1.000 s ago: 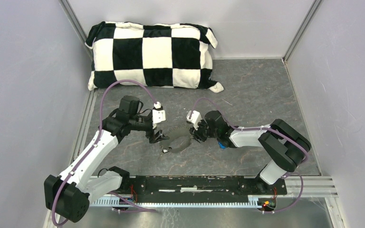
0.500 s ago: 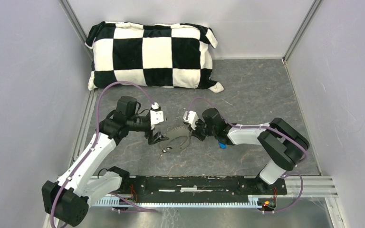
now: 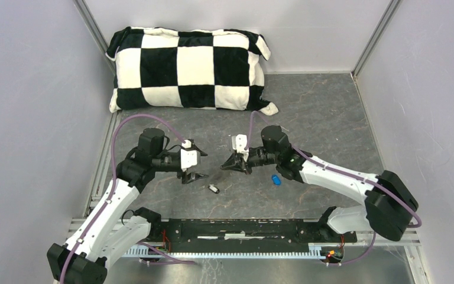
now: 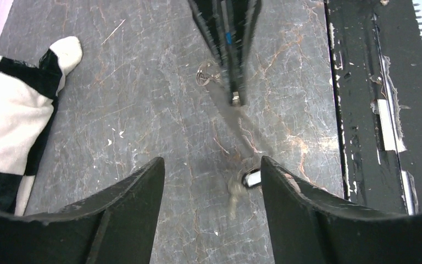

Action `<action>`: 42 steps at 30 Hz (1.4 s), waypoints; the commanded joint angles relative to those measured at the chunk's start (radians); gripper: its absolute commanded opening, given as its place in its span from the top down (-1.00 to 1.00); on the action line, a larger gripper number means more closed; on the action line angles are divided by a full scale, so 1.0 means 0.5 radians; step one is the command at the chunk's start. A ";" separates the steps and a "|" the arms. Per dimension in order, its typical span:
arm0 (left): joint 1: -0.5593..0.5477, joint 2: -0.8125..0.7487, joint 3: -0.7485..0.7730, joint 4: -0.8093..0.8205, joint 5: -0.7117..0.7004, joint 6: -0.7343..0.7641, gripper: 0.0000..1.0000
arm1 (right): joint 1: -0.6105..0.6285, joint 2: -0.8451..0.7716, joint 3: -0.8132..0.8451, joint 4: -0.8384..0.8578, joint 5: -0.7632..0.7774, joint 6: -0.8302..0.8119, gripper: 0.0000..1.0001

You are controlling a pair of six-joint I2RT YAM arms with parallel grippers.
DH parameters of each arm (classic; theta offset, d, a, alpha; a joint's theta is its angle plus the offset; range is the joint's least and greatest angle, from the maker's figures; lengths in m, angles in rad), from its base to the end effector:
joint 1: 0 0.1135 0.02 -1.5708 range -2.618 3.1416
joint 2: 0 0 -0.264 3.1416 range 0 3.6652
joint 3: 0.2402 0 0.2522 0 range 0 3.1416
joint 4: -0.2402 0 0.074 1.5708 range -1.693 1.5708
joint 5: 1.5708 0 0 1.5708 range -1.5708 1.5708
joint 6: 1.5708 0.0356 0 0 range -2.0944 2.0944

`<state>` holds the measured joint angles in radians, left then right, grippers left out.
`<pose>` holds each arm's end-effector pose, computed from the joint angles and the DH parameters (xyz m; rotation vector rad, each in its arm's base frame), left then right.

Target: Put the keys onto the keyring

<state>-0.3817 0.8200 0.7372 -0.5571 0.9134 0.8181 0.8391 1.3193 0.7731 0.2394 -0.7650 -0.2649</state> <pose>0.1434 -0.0879 0.2889 1.5042 1.3433 -0.7264 0.1753 0.2321 0.2631 -1.4410 1.2957 1.1026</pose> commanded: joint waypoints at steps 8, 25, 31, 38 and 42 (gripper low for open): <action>0.008 -0.049 0.153 -0.045 0.465 -0.032 -0.20 | 0.141 -0.244 0.269 -0.233 -0.251 0.044 0.99; 0.001 -0.378 0.074 0.332 0.652 -0.590 -0.17 | 0.199 -0.310 0.253 0.354 -0.262 0.506 0.99; 0.001 -0.444 0.117 0.353 0.582 -0.536 -0.29 | 0.200 -0.344 0.157 0.893 -0.327 0.930 0.99; 0.000 -0.528 0.213 0.374 0.467 -0.369 -0.46 | 0.198 -0.305 0.199 1.265 -0.467 1.293 0.99; 0.000 -0.557 0.222 0.457 0.453 -0.484 -0.55 | 0.198 -0.273 0.209 1.564 -0.504 1.541 0.99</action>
<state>-0.3820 0.5579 0.8112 -0.4004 1.1675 0.6052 0.9352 1.1770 0.8524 0.7799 -0.9783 0.3416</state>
